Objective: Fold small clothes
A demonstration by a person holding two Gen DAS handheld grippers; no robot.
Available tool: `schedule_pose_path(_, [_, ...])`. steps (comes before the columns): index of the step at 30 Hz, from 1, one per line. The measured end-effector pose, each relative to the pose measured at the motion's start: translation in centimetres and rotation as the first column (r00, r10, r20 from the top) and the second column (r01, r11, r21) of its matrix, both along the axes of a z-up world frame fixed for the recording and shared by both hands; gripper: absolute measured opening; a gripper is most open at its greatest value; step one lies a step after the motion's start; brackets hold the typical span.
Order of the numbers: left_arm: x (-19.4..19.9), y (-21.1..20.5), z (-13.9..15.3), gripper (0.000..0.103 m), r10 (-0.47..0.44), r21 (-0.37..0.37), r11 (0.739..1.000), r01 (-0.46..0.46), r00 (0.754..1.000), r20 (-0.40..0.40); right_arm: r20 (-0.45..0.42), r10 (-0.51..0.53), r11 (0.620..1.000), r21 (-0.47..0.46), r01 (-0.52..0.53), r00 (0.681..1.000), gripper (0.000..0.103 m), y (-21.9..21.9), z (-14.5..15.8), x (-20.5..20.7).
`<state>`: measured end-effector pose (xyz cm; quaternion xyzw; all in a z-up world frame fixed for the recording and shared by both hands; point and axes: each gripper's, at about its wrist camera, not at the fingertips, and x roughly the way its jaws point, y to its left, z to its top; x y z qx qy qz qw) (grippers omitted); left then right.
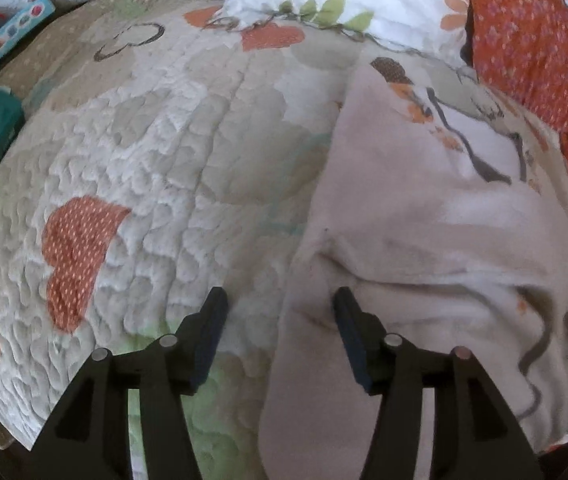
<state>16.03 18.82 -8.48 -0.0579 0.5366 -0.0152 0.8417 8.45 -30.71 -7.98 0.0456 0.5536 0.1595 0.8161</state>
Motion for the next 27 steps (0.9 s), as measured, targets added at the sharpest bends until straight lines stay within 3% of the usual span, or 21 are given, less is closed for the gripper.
schedule_pose_path(1, [-0.1, 0.2, 0.3, 0.054, 0.008, -0.011, 1.000, -0.008, 1.000, 0.002, 0.011, -0.038, 0.999, 0.026, 0.038, 0.999, 0.009, -1.0, 0.5, 0.1])
schedule_pose_path(2, [-0.1, 0.2, 0.7, 0.054, 0.017, -0.022, 1.000, -0.017, 1.000, 0.016, 0.048, -0.110, 0.992, 0.070, 0.106, 0.993, 0.023, -2.5, 1.5, 0.3])
schedule_pose_path(3, [-0.2, 0.2, 1.1, 0.054, 0.022, -0.027, 0.999, -0.021, 0.999, 0.031, 0.076, -0.160, 0.984, 0.095, 0.152, 0.984, 0.045, -3.3, 2.2, 0.5])
schedule_pose_path(4, [-0.3, 0.1, 1.7, 0.054, 0.026, -0.029, 0.999, -0.024, 0.998, 0.055, 0.102, -0.197, 0.976, 0.114, 0.186, 0.975, 0.054, -3.8, 2.8, 0.8])
schedule_pose_path(6, [-0.2, -0.2, 2.4, 0.054, 0.029, -0.027, 0.999, -0.027, 0.996, 0.087, 0.131, -0.215, 0.971, 0.132, 0.198, 0.968, 0.055, -3.3, 3.4, 1.6])
schedule_pose_path(8, [0.1, -0.9, 2.8, 0.054, 0.022, -0.025, 0.999, -0.020, 0.995, 0.101, 0.145, -0.168, 0.982, 0.115, 0.152, 0.975, 0.055, -1.0, 3.3, 2.6])
schedule_pose_path(11, [0.6, -2.0, 3.0, 0.054, -0.001, -0.018, 1.000, 0.003, 0.994, 0.106, 0.135, -0.081, 0.993, 0.092, 0.069, 0.988, 0.055, 2.7, 2.3, 3.7])
schedule_pose_path(16, [1.1, -3.6, 2.6, 0.054, -0.023, 0.043, 0.999, 0.018, 0.993, 0.112, 0.098, -0.025, 0.999, 0.038, 0.022, 0.995, 0.052, 6.7, -0.2, 5.6])
schedule_pose_path(18, [1.0, -3.6, 2.4, 0.056, -0.022, 0.050, 0.999, 0.017, 0.994, 0.106, 0.100, -0.011, 1.000, -0.002, 0.011, 0.995, 0.031, 7.8, -0.5, 5.5])
schedule_pose_path(19, [1.0, -3.5, 2.3, 0.056, -0.019, 0.048, 0.999, 0.014, 0.995, 0.102, 0.105, -0.005, 1.000, -0.012, 0.007, 0.994, 0.025, 7.9, -0.3, 5.4])
schedule_pose_path(20, [1.0, -3.4, 2.2, 0.056, -0.015, 0.047, 0.999, 0.010, 0.995, 0.099, 0.110, -0.001, 1.000, -0.004, 0.001, 0.994, 0.010, 8.1, 0.1, 5.2])
schedule_pose_path(21, [1.0, -3.2, 2.1, 0.056, -0.009, 0.045, 0.999, 0.005, 0.995, 0.097, 0.107, -0.002, 1.000, 0.016, 0.000, 0.994, 0.007, 8.0, 0.7, 5.0])
schedule_pose_path(27, [1.4, -1.8, 1.9, 0.056, 0.051, -0.025, 0.998, -0.050, 0.996, 0.073, 0.277, -0.042, 0.999, -0.015, 0.048, 0.960, 0.007, 7.7, 6.4, 3.9])
